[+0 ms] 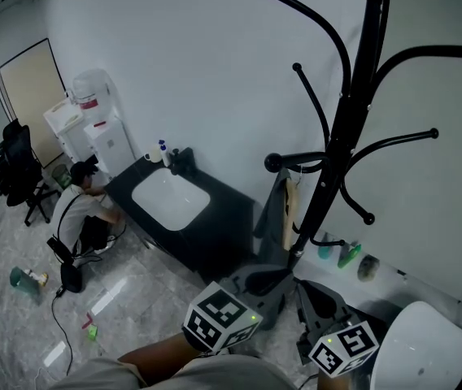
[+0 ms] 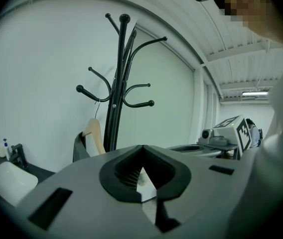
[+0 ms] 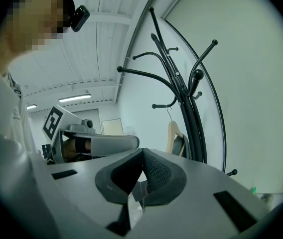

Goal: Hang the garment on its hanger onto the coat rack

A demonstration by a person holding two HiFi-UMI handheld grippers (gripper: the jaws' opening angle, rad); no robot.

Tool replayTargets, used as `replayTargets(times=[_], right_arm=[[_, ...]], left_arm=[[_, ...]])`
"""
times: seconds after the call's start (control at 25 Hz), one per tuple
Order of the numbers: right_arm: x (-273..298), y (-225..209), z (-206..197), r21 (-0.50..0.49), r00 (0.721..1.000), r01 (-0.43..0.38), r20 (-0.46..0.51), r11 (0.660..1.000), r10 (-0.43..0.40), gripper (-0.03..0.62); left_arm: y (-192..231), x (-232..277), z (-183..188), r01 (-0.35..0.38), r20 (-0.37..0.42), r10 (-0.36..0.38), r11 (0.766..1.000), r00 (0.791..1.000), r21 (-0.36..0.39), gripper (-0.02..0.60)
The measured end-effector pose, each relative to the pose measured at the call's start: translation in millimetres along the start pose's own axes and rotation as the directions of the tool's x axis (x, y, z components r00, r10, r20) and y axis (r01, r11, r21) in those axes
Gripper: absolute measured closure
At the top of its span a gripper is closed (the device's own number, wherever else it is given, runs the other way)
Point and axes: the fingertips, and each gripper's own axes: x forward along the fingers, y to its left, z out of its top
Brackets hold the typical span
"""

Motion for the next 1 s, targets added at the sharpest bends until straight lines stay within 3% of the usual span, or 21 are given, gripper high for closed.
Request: replayTargets(times=[1.0], right_arm=[[-14,5,5,-0.018,1.0,0.01,0.0,1.0,-0.01,0.58]], left_arm=[[-13,-1,0,-0.021,0.003,0.021,1.0,1.0,-0.013,0.577]])
